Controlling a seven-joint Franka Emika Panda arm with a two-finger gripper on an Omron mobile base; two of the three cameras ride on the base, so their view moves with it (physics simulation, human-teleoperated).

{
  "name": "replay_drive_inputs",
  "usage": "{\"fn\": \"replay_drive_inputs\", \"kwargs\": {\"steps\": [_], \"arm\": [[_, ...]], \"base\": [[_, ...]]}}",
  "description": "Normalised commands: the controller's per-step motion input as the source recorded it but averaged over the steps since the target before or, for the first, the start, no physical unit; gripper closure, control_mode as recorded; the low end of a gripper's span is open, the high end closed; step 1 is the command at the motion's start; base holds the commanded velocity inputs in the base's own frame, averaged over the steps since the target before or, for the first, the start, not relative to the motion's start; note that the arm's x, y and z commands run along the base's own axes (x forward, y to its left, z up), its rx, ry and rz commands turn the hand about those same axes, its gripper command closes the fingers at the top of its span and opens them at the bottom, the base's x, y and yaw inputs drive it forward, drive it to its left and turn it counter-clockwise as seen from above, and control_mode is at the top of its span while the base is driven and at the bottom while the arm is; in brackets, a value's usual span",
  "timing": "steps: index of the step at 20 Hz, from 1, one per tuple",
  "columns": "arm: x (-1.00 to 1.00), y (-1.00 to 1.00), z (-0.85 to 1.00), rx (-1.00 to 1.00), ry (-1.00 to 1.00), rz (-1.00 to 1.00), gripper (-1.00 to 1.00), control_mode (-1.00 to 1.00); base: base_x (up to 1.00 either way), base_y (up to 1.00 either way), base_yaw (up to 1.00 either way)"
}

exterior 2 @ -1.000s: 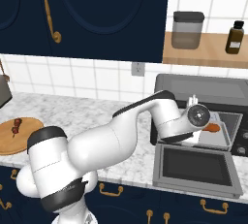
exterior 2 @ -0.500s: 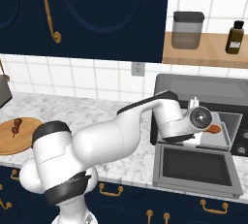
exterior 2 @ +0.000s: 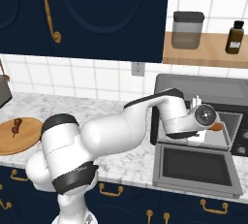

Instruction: Pick up the kebab skewer and baguette bread, and place them inside the toaster oven. Close the toaster oven door and start by setting the timer.

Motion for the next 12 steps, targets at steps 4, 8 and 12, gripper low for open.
{"fn": "replay_drive_inputs", "kwargs": {"steps": [4, 8, 12], "arm": [[0.22, -0.09, 0.00, 0.00, 0.03, 0.03, 1.00, -1.00], [0.16, -0.01, 0.00, 0.00, 0.02, 0.01, -1.00, -1.00], [0.02, 0.00, 0.00, 0.00, 0.01, 0.00, -1.00, -1.00]], "base": [[0.00, 0.00, 0.00], [0.00, 0.00, 0.00], [0.00, 0.00, 0.00]]}}
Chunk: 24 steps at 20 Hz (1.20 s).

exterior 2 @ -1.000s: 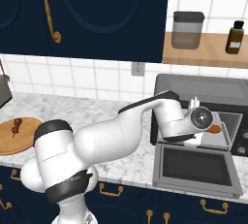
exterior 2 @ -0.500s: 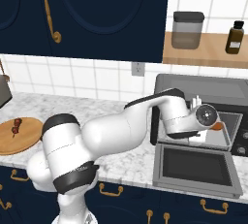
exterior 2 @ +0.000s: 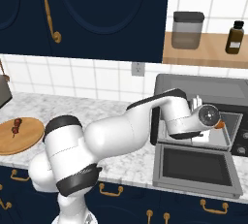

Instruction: Pick up the kebab skewer and baguette bread, and place them inside the toaster oven. Close the toaster oven door and start by setting the timer.

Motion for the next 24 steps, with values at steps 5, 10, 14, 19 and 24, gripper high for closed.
{"fn": "replay_drive_inputs", "kwargs": {"steps": [5, 10, 14, 19, 24], "arm": [[0.00, 0.00, 0.00, 0.00, 0.00, 0.00, -1.00, -1.00], [0.00, 0.00, 0.00, 0.00, 0.00, 0.00, -1.00, -1.00], [-0.33, 0.00, 0.02, 0.00, 0.00, 0.00, -1.00, -1.00], [-0.80, -0.01, 0.00, -0.01, 0.04, 0.00, -1.00, -1.00], [-0.71, 0.46, 0.11, -0.08, 0.09, 0.08, -1.00, -1.00]], "base": [[0.00, 0.00, 0.00], [0.00, 0.00, 0.00], [0.00, 0.00, 0.00], [0.00, 0.00, 0.00], [0.00, 0.00, 0.00]]}}
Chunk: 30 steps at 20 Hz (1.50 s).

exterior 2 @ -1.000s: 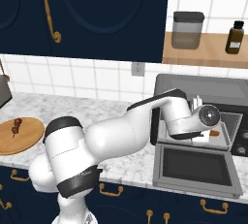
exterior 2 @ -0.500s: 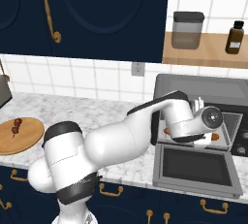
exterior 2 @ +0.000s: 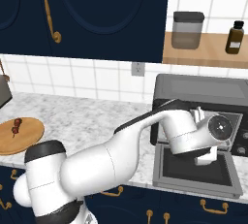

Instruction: Pick up the kebab skewer and baguette bread, and place them inside the toaster oven. Close the toaster oven door and start by setting the timer.

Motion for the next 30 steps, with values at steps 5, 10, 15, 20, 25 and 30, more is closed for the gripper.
{"fn": "replay_drive_inputs", "kwargs": {"steps": [5, 10, 15, 20, 25, 30], "arm": [[-0.28, 1.00, 0.06, -0.14, 0.13, 0.27, -1.00, -1.00], [-0.03, 1.00, 0.02, -0.14, 0.16, 0.33, -1.00, -1.00], [-0.06, 1.00, 0.04, -0.16, 0.18, 0.31, -1.00, -1.00], [0.00, 1.00, 0.02, -0.17, 0.12, 0.27, -1.00, -1.00], [0.00, 1.00, 0.01, -0.15, 0.10, 0.22, -1.00, -1.00], [0.09, 0.97, 0.00, -0.05, 0.08, 0.18, -1.00, -1.00]], "base": [[0.00, 0.00, 0.00], [0.00, 0.00, 0.00], [0.00, 0.00, 0.00], [0.00, 0.00, 0.00], [0.00, 0.00, 0.00], [0.00, 0.00, 0.00]]}}
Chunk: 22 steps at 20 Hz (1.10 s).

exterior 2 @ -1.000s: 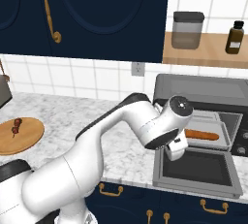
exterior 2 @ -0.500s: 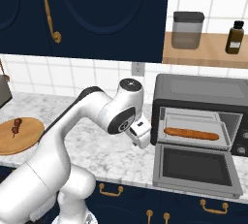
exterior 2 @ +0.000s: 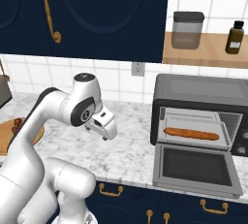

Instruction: Pick up the kebab skewer and baguette bread, and place them inside the toaster oven. Close the toaster oven door and start by setting the timer.

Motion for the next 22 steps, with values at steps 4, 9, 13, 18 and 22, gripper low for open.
{"fn": "replay_drive_inputs", "kwargs": {"steps": [4, 9, 13, 18, 22], "arm": [[0.07, 0.85, 0.00, 0.00, 0.09, 0.15, -1.00, -1.00], [0.00, 0.63, 0.00, 0.00, 0.06, 0.07, -1.00, -1.00], [0.04, 0.67, 0.00, 0.00, 0.08, 0.08, -1.00, -1.00], [0.05, 0.69, 0.00, 0.00, 0.05, 0.09, -1.00, -1.00], [0.22, 0.59, 0.00, 0.00, 0.00, 0.11, -1.00, -1.00]], "base": [[0.00, 0.00, 0.00], [0.00, 0.00, 0.00], [0.00, 0.00, 0.00], [0.00, 0.00, 0.00], [0.00, 0.00, 0.00]]}}
